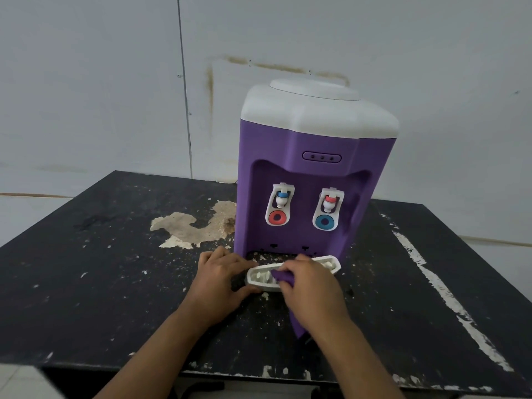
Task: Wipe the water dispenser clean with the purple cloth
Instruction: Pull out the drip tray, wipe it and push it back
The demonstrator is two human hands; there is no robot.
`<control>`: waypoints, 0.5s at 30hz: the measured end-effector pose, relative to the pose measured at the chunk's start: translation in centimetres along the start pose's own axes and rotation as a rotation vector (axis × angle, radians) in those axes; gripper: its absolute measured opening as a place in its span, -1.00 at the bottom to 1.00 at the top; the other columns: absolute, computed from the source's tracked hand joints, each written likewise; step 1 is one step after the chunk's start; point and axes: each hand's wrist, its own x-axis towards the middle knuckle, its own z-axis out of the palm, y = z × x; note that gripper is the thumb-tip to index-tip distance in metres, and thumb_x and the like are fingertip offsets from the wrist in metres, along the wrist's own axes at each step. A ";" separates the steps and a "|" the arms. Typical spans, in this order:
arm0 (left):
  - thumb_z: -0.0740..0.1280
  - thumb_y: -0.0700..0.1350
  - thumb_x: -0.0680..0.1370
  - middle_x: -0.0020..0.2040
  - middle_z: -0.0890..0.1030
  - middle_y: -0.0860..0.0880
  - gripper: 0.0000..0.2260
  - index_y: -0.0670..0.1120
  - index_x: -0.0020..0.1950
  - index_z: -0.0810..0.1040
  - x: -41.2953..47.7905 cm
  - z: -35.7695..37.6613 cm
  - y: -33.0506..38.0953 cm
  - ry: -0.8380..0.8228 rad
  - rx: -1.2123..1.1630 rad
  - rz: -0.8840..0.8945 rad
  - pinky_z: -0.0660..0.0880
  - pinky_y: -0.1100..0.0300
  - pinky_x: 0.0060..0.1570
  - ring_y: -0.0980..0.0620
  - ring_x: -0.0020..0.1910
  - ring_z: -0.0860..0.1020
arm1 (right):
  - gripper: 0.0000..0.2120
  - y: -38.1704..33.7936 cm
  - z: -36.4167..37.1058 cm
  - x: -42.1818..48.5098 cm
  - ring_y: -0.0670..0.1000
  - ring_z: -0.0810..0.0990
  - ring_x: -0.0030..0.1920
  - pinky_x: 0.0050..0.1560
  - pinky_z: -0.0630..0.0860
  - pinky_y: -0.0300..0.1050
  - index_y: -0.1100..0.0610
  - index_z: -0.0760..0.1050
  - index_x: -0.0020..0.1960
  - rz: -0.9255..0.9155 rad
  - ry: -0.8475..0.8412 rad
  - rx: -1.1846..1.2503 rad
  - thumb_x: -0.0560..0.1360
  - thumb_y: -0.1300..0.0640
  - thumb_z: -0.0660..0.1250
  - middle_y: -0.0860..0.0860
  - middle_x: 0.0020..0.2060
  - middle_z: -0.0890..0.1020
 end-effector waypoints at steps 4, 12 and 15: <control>0.55 0.22 0.46 0.02 0.67 0.26 -0.62 0.13 0.22 0.73 -0.2 -0.3 0.5 0.049 0.028 0.003 0.34 0.03 0.16 0.14 0.05 0.50 | -0.83 -1.5 0.6 -0.2 -0.04 0.63 0.05 0.08 0.56 -0.08 -0.09 0.68 0.22 -0.055 -0.056 -0.027 0.65 0.00 0.41 -0.14 0.09 0.60; 0.60 0.10 0.42 0.02 0.66 0.25 -0.68 0.11 0.14 0.72 -0.1 -0.2 0.4 0.035 0.009 -0.014 0.30 0.09 0.18 0.17 0.07 0.51 | -0.74 -3.0 0.0 0.2 0.00 0.62 0.12 0.09 0.54 -0.07 -0.11 0.69 0.30 -0.136 -0.153 -0.065 0.64 -0.01 0.39 -0.12 0.10 0.60; 0.59 0.09 0.40 0.01 0.65 0.26 -0.70 0.13 0.11 0.71 -0.2 -0.2 0.2 0.037 -0.001 -0.012 0.27 0.13 0.16 0.23 0.05 0.45 | -0.75 -3.6 0.1 0.6 0.01 0.62 0.10 0.05 0.52 -0.09 -0.08 0.69 0.29 -0.115 -0.145 -0.081 0.65 -0.03 0.38 -0.10 0.08 0.59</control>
